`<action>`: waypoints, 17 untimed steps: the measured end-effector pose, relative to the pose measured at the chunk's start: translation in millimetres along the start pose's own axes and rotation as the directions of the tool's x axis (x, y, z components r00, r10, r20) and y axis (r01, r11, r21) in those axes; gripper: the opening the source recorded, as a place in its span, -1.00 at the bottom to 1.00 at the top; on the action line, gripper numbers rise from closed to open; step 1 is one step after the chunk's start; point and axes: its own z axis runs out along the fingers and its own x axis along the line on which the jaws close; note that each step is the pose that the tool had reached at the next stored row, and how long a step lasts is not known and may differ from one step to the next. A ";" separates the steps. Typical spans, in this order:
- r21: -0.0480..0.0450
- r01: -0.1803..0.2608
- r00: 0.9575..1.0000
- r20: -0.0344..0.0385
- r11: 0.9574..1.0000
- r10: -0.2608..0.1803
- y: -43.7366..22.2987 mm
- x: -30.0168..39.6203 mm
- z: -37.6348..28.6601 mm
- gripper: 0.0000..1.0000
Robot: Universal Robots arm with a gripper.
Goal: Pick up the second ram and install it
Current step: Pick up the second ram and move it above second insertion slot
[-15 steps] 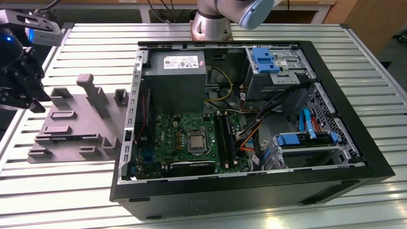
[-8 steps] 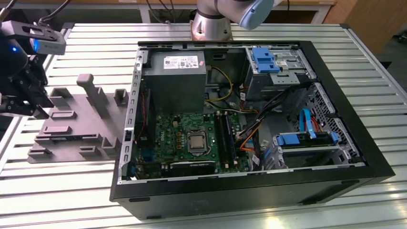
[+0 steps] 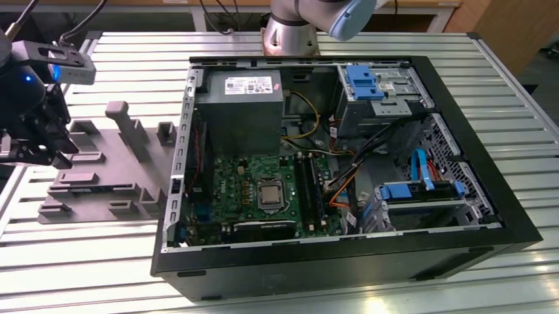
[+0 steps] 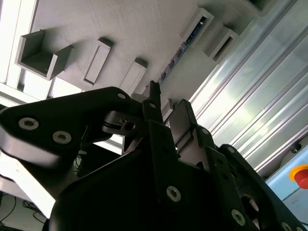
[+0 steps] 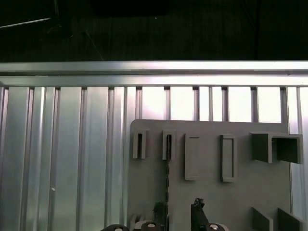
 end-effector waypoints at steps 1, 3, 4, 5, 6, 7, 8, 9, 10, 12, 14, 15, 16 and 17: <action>0.000 0.000 1.000 0.000 1.000 0.000 0.0 0.0 0.0 -0.29; 0.000 0.000 1.000 0.000 1.000 0.000 0.0 0.0 0.1 -0.26; 0.000 0.000 1.000 0.000 1.000 0.000 0.0 0.0 0.2 -0.26; 0.000 0.000 1.000 0.000 1.000 0.000 0.0 0.0 0.2 -0.26; 0.000 0.000 1.000 0.000 1.000 0.000 0.0 0.0 0.2 -0.14; 0.000 0.000 1.000 0.000 1.000 0.000 0.0 0.0 0.2 -0.14; 0.000 0.000 1.000 0.000 1.000 0.000 0.0 0.0 0.3 -0.14; 0.000 0.000 1.000 0.000 1.000 0.000 0.0 0.0 0.4 -0.14; 0.000 0.000 1.000 0.000 1.000 0.000 0.0 0.0 0.6 -0.14; 0.000 0.000 1.000 0.000 1.000 0.000 -0.1 0.0 1.5 -0.14; 0.000 0.000 1.000 0.000 1.000 0.000 -0.1 0.0 2.9 -0.14; 0.000 0.000 1.000 0.000 1.000 0.000 -0.1 0.0 4.1 -0.14; 0.000 0.000 1.000 0.000 1.000 0.000 -0.1 0.1 5.2 -0.14; 0.000 0.000 1.000 0.000 1.000 0.000 -0.1 0.1 6.6 -0.14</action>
